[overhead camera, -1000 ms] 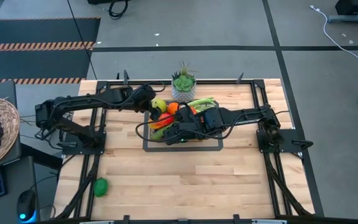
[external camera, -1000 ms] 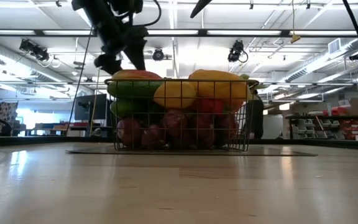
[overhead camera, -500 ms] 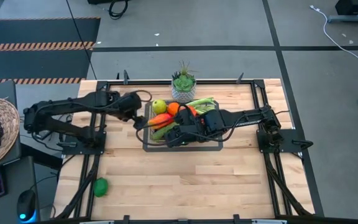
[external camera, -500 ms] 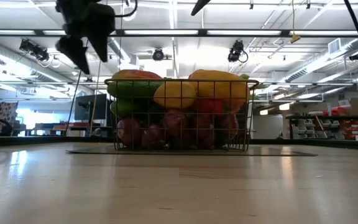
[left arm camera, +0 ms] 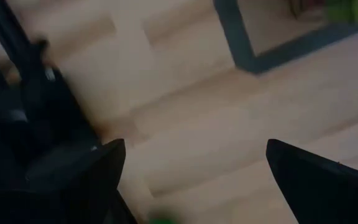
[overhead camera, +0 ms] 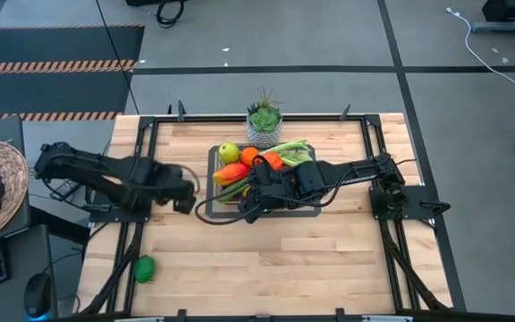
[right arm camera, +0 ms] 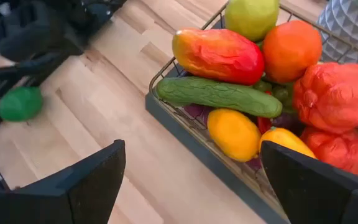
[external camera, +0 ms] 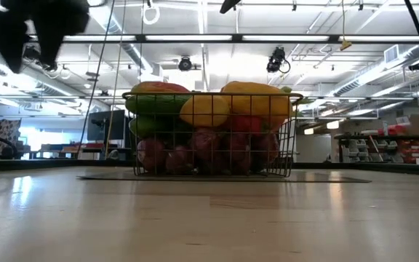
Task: Build produce basket
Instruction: Put the green lemon into the wire basket
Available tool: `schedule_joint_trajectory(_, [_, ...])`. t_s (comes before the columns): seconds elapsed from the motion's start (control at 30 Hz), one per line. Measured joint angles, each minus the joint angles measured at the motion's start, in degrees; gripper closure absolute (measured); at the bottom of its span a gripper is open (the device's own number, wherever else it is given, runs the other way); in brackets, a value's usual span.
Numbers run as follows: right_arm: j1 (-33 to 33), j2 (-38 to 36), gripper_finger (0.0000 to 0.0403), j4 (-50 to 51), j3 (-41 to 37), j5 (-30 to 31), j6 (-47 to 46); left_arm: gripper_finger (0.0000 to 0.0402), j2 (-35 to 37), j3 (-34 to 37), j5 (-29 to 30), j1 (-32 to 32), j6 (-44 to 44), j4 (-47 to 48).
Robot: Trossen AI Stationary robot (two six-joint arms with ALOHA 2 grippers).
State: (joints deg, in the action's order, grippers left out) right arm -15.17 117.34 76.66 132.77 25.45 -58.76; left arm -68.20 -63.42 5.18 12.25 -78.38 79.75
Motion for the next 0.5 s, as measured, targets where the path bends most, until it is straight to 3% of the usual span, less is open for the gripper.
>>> schedule_joint_trajectory(0.3, [0.0, 0.0, 0.0028, 0.0, 0.0, 0.0, 9.0, 0.0005, -0.5, 0.0, -2.9, 16.0, -28.2, 0.9])
schedule_joint_trajectory(0.5, [0.0, 0.0, 0.0028, 0.0, 0.0, 0.0, 11.5, 0.0005, -4.6, 0.0, -9.4, 23.8, -32.2, 1.0])
